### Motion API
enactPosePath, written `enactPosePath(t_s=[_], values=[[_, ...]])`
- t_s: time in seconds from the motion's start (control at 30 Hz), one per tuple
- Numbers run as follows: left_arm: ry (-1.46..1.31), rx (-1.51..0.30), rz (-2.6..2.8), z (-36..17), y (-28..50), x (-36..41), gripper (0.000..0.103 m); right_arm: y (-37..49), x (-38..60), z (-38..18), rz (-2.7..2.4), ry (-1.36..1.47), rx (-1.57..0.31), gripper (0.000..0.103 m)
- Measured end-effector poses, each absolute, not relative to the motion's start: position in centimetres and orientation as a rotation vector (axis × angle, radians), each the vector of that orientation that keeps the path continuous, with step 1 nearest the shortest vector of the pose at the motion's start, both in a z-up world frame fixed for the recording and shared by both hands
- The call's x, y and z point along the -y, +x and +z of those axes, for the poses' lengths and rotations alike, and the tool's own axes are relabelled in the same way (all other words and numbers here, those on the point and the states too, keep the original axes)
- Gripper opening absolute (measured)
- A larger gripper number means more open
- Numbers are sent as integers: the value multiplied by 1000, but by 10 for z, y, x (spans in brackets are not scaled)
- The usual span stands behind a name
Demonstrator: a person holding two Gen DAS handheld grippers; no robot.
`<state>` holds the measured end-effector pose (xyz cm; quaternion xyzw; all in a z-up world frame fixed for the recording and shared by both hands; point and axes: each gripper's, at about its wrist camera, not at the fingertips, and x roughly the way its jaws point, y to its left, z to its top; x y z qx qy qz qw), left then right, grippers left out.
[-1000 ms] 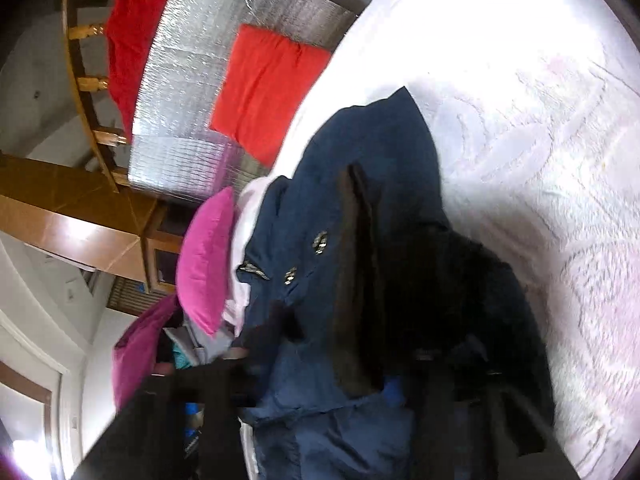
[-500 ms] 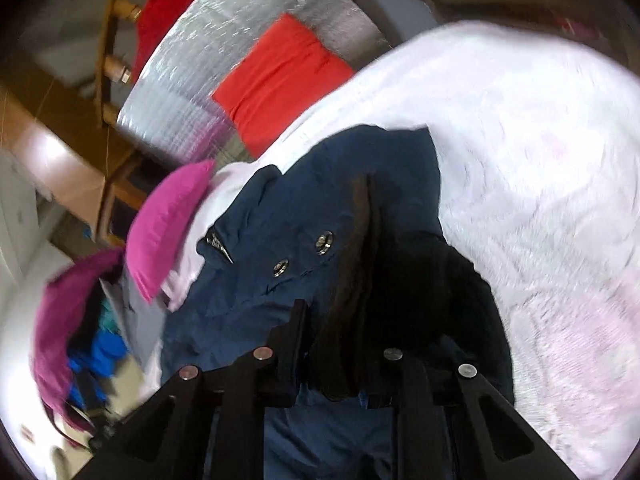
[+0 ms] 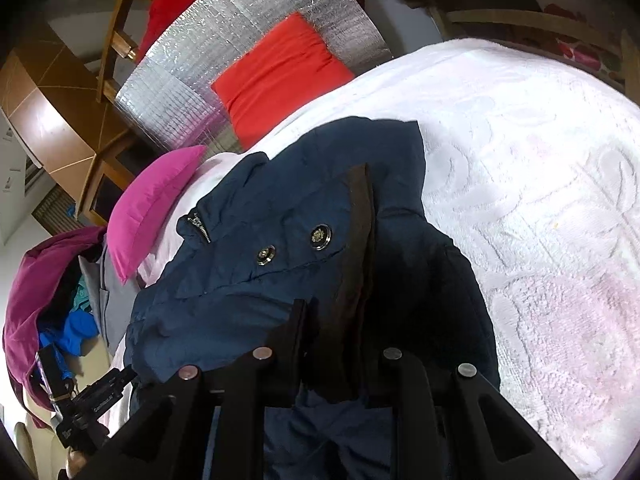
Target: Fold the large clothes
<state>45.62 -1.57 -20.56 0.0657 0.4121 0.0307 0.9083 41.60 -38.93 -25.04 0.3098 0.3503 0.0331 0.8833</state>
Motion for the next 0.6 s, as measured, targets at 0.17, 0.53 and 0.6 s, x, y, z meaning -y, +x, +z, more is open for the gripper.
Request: enactPosePath(t_s=[0.17,0.53,0.6], values=[[127,-842,70,-211,454,16,65,412,389,-255,76,648,-695,23],[3,-952,100,-245,457,3,103,407,392,-261,91,685,-662,24],[27,-953,89,-242,453,5,103,407,392,-261,91,688,-666,24]])
